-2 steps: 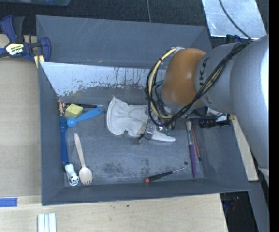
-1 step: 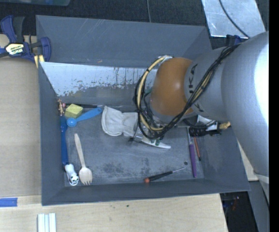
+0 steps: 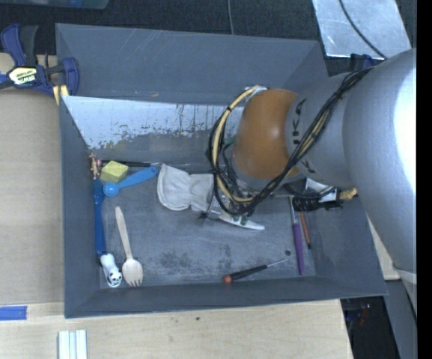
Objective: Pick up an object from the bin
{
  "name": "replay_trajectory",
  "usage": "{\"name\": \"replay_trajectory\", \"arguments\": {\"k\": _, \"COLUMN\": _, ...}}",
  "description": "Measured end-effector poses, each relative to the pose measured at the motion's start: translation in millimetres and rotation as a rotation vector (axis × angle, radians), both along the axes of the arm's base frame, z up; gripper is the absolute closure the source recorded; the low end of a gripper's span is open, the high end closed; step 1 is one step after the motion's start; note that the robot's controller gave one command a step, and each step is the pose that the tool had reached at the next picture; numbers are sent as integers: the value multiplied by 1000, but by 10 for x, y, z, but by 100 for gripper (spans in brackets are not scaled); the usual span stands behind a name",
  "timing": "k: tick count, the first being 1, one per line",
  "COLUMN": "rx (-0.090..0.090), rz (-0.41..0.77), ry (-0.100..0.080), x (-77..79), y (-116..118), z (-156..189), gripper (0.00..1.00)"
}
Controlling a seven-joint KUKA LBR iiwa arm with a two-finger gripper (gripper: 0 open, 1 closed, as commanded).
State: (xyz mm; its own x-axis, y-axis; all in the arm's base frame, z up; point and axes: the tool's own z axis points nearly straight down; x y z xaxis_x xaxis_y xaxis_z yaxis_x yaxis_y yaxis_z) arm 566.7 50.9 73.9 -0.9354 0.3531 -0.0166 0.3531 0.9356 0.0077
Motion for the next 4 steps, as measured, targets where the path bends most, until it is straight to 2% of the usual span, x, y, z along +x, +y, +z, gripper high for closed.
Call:
{"name": "replay_trajectory", "arguments": {"k": 2, "rx": -1, "rz": 3, "ry": -4, "x": 6, "y": -6, "z": 78, "gripper": 100}}
{"name": "replay_trajectory", "arguments": {"k": 3, "rx": -1, "rz": 4, "ry": 2, "x": -12, "y": -10, "z": 308, "gripper": 100}}
{"name": "replay_trajectory", "arguments": {"k": 4, "rx": -1, "rz": 4, "ry": -2, "x": 1, "y": -11, "z": 587, "gripper": 100}}
